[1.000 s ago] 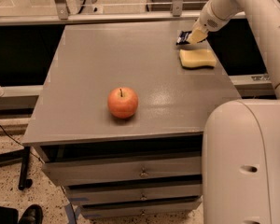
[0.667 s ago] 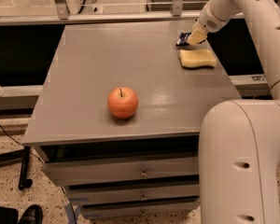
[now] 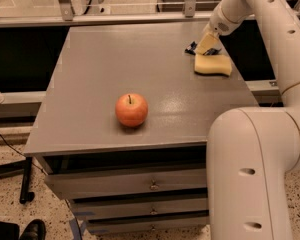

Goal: Move rxbar blueberry near sponge

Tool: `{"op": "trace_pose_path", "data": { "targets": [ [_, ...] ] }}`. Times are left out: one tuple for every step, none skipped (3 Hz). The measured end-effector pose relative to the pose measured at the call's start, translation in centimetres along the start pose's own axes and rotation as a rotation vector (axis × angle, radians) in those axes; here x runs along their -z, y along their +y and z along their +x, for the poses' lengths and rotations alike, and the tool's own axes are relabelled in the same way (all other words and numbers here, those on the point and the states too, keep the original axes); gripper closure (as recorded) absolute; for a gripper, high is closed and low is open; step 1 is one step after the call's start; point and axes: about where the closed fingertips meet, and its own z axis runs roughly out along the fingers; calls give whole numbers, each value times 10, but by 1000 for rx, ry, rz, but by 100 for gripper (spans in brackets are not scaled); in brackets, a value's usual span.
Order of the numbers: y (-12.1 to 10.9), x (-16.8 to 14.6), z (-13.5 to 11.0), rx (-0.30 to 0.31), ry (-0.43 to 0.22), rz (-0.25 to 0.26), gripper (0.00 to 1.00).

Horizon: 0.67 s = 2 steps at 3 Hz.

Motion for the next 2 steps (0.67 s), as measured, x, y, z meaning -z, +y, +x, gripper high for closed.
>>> {"op": "trace_pose_path", "data": {
  "targets": [
    [1, -2, -4, 5, -5, -7, 0],
    [1, -2, -4, 4, -6, -7, 0]
  ]
}}
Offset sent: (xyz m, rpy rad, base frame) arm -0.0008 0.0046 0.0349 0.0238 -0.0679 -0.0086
